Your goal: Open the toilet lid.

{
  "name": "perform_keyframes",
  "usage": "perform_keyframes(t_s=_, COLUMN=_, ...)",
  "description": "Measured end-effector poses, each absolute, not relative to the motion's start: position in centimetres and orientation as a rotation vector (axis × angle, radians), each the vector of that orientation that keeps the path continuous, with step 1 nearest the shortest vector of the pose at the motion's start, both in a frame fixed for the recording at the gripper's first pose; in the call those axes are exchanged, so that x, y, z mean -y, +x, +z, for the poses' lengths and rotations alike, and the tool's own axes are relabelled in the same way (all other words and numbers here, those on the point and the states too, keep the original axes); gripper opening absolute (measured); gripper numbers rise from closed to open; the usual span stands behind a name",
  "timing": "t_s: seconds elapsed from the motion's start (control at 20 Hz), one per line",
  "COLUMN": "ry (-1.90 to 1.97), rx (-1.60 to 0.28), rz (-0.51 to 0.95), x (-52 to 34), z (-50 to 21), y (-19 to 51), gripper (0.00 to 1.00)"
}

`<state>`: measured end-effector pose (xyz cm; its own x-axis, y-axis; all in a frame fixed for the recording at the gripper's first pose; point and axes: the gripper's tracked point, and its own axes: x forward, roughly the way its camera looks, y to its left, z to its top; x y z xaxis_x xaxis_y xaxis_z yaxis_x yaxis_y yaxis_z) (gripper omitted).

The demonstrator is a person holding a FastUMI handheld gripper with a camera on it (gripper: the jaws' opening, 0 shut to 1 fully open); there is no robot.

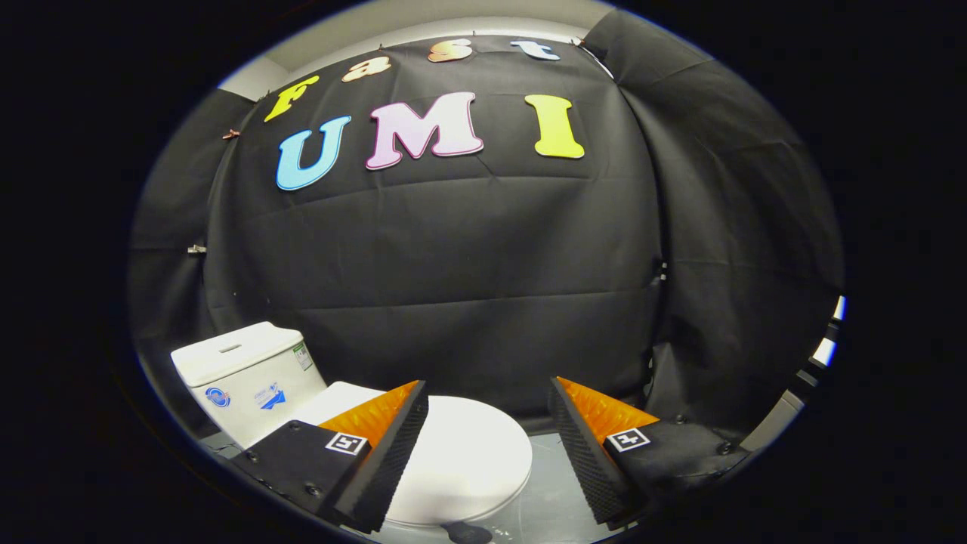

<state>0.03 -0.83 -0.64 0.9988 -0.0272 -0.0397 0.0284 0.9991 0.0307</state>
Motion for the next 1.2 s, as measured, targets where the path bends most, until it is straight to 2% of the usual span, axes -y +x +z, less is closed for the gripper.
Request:
perform_keyframes(t_s=0.45, ry=0.020, rx=-0.012, rz=-0.017, x=0.8, z=1.4, y=-0.3, gripper=0.98)
perform_keyframes(t_s=0.65, ry=0.056, rx=-0.050, rz=0.023, x=1.2, z=0.2, y=-0.8, gripper=0.98)
perform_keyframes(t_s=1.2, ry=0.180, rx=-0.328, rz=-0.014, x=4.1, z=-12.7, y=-4.2, gripper=0.98)
